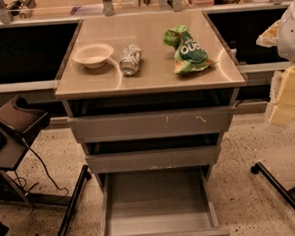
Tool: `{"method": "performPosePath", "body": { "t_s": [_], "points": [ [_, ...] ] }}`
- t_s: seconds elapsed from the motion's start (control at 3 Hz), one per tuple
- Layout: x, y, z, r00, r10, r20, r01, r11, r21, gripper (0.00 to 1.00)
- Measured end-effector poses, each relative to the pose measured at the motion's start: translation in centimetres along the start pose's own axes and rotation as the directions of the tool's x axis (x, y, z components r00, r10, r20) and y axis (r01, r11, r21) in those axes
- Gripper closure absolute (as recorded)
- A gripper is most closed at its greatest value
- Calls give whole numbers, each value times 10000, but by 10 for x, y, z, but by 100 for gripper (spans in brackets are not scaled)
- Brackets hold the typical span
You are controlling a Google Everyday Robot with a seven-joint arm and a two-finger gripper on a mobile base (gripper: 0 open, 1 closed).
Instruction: Place green rice chip bag into bottom drawer
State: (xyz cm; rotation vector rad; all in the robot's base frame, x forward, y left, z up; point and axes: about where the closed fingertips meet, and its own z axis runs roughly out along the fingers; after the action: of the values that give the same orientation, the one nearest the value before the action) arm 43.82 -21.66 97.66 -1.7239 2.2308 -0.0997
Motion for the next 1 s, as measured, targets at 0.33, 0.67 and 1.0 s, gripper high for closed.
{"method": "performPosePath", "body": {
  "t_s": [0.33, 0.67, 1.0],
  "points": [
    [0, 0, 0, 10000, 0, 0, 0, 10000, 0, 0],
    [-8, -14, 6, 9995, -245, 215, 245, 9997, 28, 0],
    [-25, -40, 32, 9958, -630, 670, 641, 9978, -149, 0]
  ]
}}
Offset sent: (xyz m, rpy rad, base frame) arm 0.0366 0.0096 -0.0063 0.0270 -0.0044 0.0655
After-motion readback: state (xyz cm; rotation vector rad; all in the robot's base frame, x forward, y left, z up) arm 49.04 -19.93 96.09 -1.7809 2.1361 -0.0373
